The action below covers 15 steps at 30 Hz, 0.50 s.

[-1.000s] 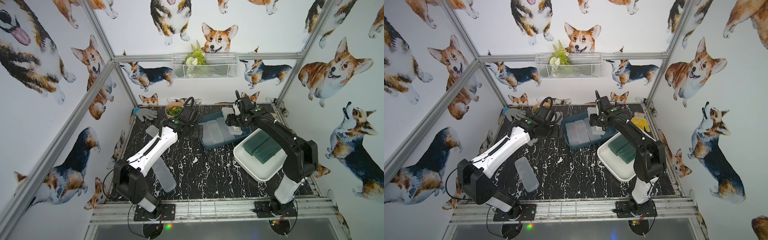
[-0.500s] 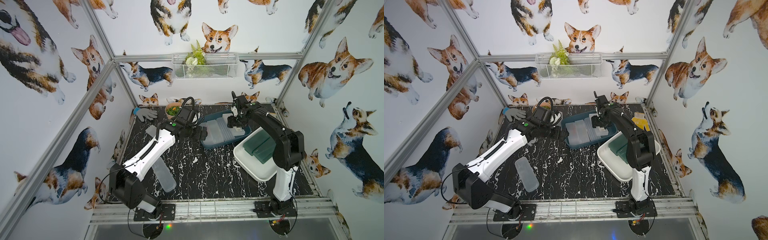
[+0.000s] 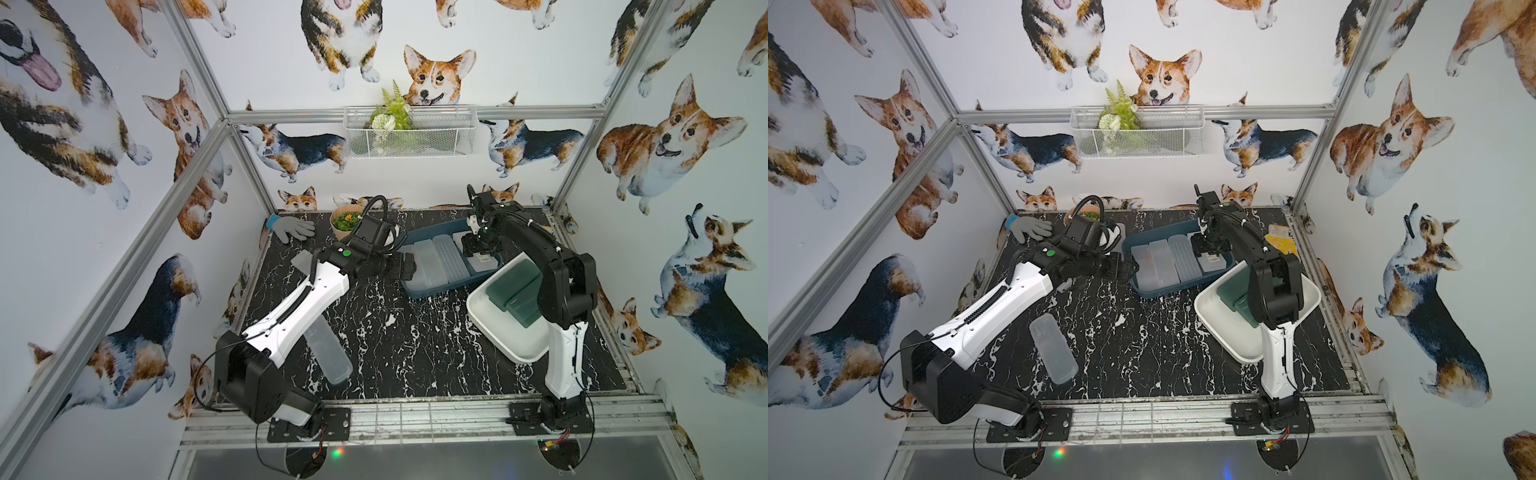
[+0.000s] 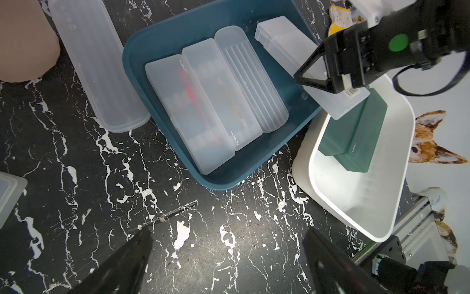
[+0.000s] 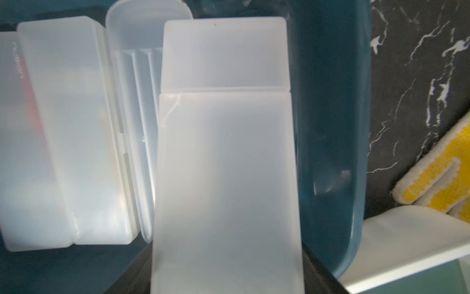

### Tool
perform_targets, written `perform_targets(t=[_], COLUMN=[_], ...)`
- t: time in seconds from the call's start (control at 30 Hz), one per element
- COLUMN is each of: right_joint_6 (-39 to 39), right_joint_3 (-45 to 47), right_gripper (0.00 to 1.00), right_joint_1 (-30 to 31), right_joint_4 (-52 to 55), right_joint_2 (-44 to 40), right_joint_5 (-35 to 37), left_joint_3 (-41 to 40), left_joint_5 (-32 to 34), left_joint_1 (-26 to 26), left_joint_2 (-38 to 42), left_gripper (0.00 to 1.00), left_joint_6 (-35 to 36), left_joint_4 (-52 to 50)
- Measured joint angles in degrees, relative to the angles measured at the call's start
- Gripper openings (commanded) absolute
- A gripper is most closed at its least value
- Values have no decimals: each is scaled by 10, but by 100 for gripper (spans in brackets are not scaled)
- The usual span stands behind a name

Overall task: Place the pencil cases by color into the storage box
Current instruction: Place the pencil case at the storage box.

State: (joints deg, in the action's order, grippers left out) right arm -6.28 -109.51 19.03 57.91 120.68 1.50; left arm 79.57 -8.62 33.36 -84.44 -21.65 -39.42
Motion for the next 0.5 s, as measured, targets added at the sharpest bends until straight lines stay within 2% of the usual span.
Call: perform_targets(t=[0.5], right_joint_6=[16], right_joint_3=[-5], right_gripper=[60], right_joint_1=[-3], right_joint_4=[-29], right_joint_2=[47], right_joint_5=[54], left_joint_3=[-9], left_joint_5=[19], left_joint_1=[0], left_joint_2=[28], left_gripper=[95], left_joint_6=[-16], left_joint_4=[0])
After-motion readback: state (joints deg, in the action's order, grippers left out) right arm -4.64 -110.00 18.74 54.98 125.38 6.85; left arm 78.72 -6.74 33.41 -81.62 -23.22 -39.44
